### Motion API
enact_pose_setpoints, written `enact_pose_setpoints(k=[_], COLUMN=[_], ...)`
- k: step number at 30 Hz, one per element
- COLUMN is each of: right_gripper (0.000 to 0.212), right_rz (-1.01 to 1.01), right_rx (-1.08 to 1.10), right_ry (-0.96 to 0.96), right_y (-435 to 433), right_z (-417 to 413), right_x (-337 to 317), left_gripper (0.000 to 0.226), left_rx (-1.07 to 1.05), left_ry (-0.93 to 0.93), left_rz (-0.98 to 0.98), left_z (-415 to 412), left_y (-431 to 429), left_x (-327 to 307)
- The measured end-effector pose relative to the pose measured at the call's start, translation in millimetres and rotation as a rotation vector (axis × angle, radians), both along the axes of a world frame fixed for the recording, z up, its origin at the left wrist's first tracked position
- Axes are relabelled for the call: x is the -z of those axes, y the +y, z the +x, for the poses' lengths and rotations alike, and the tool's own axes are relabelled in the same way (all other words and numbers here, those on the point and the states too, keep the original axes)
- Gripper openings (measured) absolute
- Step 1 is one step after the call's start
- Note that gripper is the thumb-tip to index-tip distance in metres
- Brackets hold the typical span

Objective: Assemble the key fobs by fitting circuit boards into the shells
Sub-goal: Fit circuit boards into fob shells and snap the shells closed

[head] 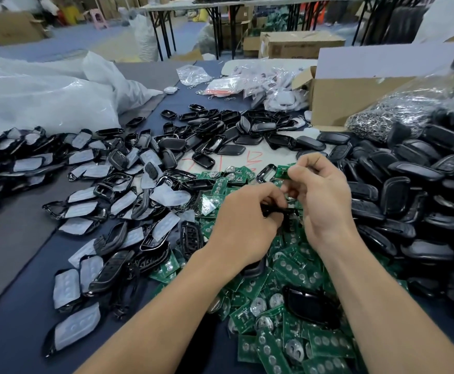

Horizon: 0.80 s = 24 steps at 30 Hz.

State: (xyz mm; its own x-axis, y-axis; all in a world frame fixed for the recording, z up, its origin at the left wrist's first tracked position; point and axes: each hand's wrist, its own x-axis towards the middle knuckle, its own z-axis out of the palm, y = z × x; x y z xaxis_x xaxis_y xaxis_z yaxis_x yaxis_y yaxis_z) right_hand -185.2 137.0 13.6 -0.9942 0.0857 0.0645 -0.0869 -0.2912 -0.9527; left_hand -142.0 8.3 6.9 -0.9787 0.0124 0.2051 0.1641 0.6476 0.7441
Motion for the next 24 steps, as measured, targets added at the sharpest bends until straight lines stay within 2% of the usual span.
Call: enact_pose_setpoints(k=[3,6,9,12,16,20,22,24], right_gripper=[0.030,0.030,0.032,0.028,0.020,0.021,0.021,0.022], right_rz=[0.029,-0.058,-0.161,-0.082,0.089,0.030,-0.047,-0.034], right_rx=[-0.043,-0.143,-0.229,-0.271,-0.182,-0.006,0.069,0.128], right_ry=[0.018,-0.038,-0.126,-0.151,-0.119,-0.160,-0.171,-0.152], right_y=[-0.3,-3.1,-7.5,-13.4,-16.5,-14.5,-15.6,-18.8], right_z=[4.1,8.0,9.7,11.2,11.6,9.0,7.9,7.7], right_x=[-3.9,-7.1,-9.3,-8.1,-3.4,0.7,4.0,7.5], left_gripper=[0.038,0.042,0.041,0.050,0.054,0.070,0.079,0.066], left_rx=[-0.108,-0.225,-0.241,-0.250,-0.220,-0.126,-0.169,-0.246], left_ry=[0.125,0.241,0.250,0.232,0.161,0.076,0.004,0.011], left_rz=[0.124,0.137,0.255,0.319,0.417,0.541,0.475,0.383], left_z=[-0.7,-4.8,-8.1,-6.5,-5.0,-4.3,-4.1,-4.7], left_y=[-6.7,-15.3,-21.0,-23.2,-24.3,-22.7,-19.5,-17.7], left_x=[-2.6,-4.0,-2.1,2.6,1.9,0.9,3.7,5.5])
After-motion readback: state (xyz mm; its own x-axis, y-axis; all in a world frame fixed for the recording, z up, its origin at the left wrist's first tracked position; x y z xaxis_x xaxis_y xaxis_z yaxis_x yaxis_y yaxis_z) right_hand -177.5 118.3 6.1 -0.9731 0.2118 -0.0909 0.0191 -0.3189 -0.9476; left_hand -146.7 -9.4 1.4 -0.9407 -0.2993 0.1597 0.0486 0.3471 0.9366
